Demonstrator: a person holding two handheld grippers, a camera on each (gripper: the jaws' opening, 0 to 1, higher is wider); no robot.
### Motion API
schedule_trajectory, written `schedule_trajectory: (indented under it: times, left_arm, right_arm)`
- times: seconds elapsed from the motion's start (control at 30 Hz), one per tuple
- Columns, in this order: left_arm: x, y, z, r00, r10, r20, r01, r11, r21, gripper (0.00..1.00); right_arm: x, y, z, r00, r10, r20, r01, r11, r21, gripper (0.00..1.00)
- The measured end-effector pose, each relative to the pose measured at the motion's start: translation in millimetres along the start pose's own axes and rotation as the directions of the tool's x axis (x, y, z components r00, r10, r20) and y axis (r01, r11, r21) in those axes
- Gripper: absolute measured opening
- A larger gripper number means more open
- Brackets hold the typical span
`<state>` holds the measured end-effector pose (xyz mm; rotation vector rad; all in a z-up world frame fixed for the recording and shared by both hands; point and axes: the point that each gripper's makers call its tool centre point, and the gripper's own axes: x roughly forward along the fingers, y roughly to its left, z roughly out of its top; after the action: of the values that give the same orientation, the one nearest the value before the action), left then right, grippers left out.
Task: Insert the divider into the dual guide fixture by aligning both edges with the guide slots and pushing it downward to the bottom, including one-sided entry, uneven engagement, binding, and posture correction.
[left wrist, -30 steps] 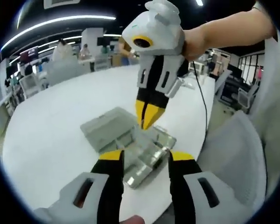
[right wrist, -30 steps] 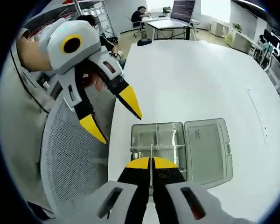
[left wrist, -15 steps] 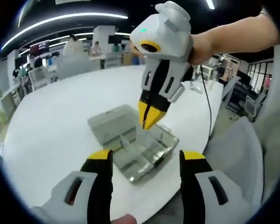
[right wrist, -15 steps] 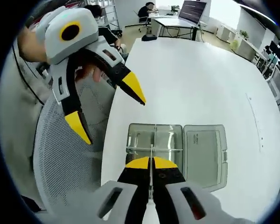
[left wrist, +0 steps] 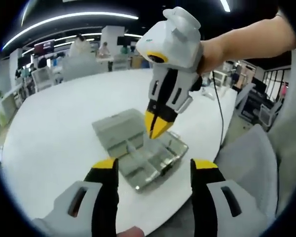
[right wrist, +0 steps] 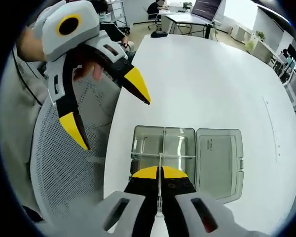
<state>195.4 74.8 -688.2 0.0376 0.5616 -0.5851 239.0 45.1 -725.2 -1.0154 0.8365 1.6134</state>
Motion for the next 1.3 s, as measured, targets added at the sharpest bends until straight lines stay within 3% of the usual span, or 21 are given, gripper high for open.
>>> schedule_trajectory:
  times: [1.3]
  left_arm:
    - [0.6,1.4,2.9,1.0,-0.008,-0.003,0.008,1.0,0.005,0.57]
  right_arm:
    - [7.6,-5.7,-3.5,1.0,-0.013,0.007,0.013,1.0,0.015,0.0]
